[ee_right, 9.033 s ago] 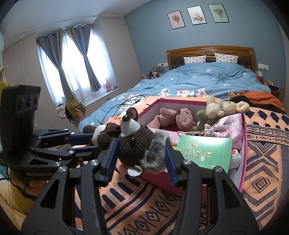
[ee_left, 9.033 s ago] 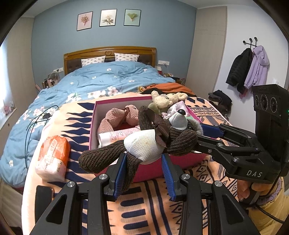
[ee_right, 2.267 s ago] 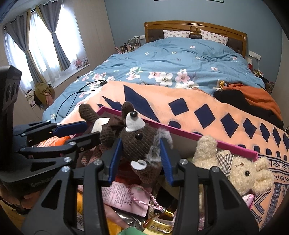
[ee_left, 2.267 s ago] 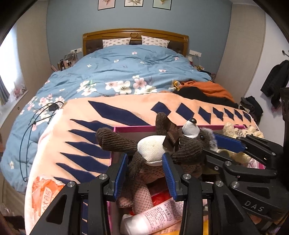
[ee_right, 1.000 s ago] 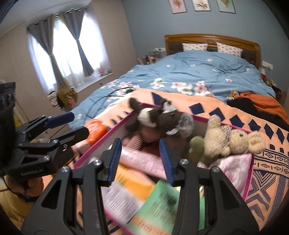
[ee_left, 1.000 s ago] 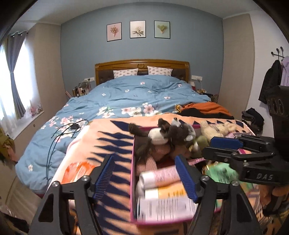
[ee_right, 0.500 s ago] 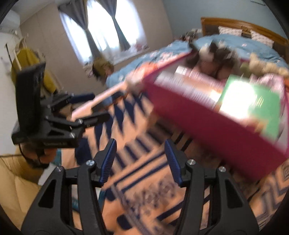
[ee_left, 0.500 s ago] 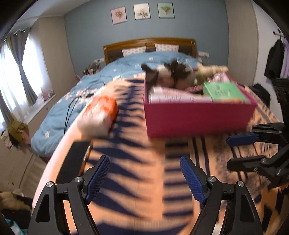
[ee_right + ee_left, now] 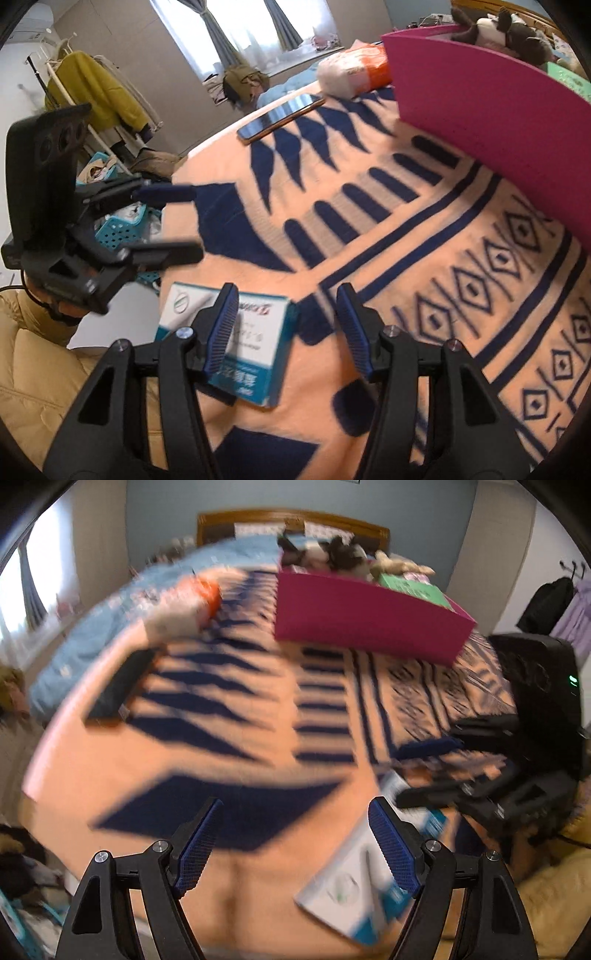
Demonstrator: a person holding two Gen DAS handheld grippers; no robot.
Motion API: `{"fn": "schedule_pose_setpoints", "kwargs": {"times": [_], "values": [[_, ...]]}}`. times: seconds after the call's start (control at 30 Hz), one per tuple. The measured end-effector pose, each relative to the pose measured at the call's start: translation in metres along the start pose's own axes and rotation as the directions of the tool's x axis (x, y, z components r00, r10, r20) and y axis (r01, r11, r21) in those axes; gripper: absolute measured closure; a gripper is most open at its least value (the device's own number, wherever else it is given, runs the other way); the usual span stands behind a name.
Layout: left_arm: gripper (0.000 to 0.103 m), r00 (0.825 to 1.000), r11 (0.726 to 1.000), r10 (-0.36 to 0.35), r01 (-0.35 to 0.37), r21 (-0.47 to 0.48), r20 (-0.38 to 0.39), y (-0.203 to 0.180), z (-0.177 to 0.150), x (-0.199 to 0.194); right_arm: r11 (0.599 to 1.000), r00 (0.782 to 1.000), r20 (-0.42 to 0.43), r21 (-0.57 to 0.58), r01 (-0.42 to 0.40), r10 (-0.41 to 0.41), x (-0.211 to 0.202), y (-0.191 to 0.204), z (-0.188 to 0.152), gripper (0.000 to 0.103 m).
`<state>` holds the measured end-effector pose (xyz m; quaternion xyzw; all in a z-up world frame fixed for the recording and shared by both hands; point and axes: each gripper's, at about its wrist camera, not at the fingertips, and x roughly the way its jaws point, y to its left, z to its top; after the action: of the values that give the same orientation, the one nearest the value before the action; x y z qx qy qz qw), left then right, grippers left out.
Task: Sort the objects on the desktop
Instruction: 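Move both grippers down to the white-and-blue medicine box on the bedspread, then close both grippers on the ends of the medicine box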
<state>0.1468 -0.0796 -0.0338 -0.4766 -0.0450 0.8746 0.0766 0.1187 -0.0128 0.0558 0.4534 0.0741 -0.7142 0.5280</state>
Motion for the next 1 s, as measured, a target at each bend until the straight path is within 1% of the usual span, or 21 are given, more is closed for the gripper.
{"fn": "schedule_pose_setpoints", "kwargs": {"times": [0.07, 0.13, 0.2, 0.23, 0.27, 0.3, 0.33, 0.37, 0.43, 0.5, 0.6, 0.63, 0.67, 0.73, 0.77, 0.83, 0.97, 1.0], "values": [[0.024, 0.998, 1.0, -0.024, 0.025, 0.016, -0.05, -0.004, -0.007, 0.001, 1.0, 1.0, -0.003, 0.003, 0.002, -0.002, 0.0, 0.002, -0.003, 0.046], [0.024, 0.994, 0.998, -0.066, 0.067, 0.007, -0.082, -0.004, -0.012, 0.0, 1.0, 1.0, -0.004, 0.001, -0.002, 0.002, -0.002, 0.003, -0.007, 0.046], [0.024, 0.982, 0.991, -0.132, 0.132, -0.014, -0.131, -0.008, -0.018, 0.001, 1.0, 1.0, -0.005, 0.004, -0.009, 0.009, -0.004, 0.005, -0.01, 0.046], [0.026, 0.979, 0.99, -0.14, 0.14, -0.009, -0.15, -0.011, -0.02, 0.002, 1.0, 1.0, -0.005, 0.002, -0.012, 0.012, -0.005, 0.006, -0.012, 0.046], [0.032, 0.976, 0.99, -0.142, 0.144, 0.0, -0.163, -0.014, -0.022, 0.002, 1.0, 1.0, -0.006, 0.001, -0.015, 0.015, -0.005, 0.007, -0.013, 0.046], [0.034, 0.973, 0.989, -0.139, 0.144, 0.015, -0.183, -0.019, -0.025, 0.003, 1.0, 1.0, -0.007, 0.0, -0.018, 0.018, -0.006, 0.008, -0.015, 0.046], [0.038, 0.972, 0.989, -0.139, 0.145, 0.019, -0.19, -0.021, -0.026, 0.003, 1.0, 1.0, -0.007, -0.003, -0.019, 0.019, -0.006, 0.009, -0.016, 0.046], [0.04, 0.968, 0.988, -0.149, 0.156, 0.02, -0.201, -0.023, -0.028, 0.002, 1.0, 1.0, -0.008, -0.005, -0.02, 0.019, -0.006, 0.01, -0.017, 0.046], [0.042, 0.964, 0.987, -0.155, 0.163, 0.019, -0.218, -0.024, -0.028, 0.001, 1.0, 1.0, -0.008, -0.009, -0.024, 0.024, -0.007, 0.012, -0.019, 0.046], [0.042, 0.959, 0.988, -0.145, 0.154, 0.019, -0.243, -0.024, -0.03, 0.001, 1.0, 1.0, -0.008, -0.007, -0.026, 0.026, -0.008, 0.012, -0.021, 0.046], [0.045, 0.941, 0.987, -0.15, 0.159, 0.006, -0.305, -0.025, -0.036, 0.007, 1.0, 1.0, -0.006, 0.0, -0.017, 0.017, -0.009, 0.011, -0.024, 0.046], [0.046, 0.937, 0.987, -0.153, 0.161, 0.002, -0.314, -0.025, -0.036, 0.009, 1.0, 1.0, -0.005, 0.004, -0.018, 0.018, -0.009, 0.01, -0.024, 0.046], [0.049, 0.933, 0.986, -0.158, 0.164, -0.008, -0.324, -0.026, -0.037, 0.011, 1.0, 1.0, -0.003, 0.007, -0.021, 0.021, -0.009, 0.009, -0.025, 0.046], [0.054, 0.931, 0.984, -0.177, 0.177, -0.029, -0.32, -0.026, -0.037, 0.012, 1.0, 1.0, -0.001, 0.013, -0.023, 0.023, -0.008, 0.008, -0.026, 0.047], [0.057, 0.929, 0.982, -0.19, 0.185, -0.047, -0.318, -0.025, -0.035, 0.013, 0.999, 1.0, -0.004, 0.015, -0.03, 0.03, -0.007, 0.007, -0.027, 0.05], [0.057, 0.929, 0.98, -0.197, 0.18, -0.082, -0.314, -0.022, -0.032, 0.016, 1.0, 1.0, -0.008, 0.004, -0.012, 0.012, -0.006, 0.009, -0.029, 0.052], [0.059, 0.94, 0.975, -0.206, 0.171, -0.144, -0.274, -0.016, -0.018, 0.025, 0.999, 1.0, 0.021, 0.04, 0.019, -0.02, -0.012, 0.001, -0.028, 0.053], [0.059, 0.945, 0.978, -0.191, 0.159, -0.138, -0.267, -0.017, -0.013, 0.028, 0.998, 0.999, 0.033, 0.054, 0.032, -0.034, -0.015, -0.001, -0.027, 0.053]]}}
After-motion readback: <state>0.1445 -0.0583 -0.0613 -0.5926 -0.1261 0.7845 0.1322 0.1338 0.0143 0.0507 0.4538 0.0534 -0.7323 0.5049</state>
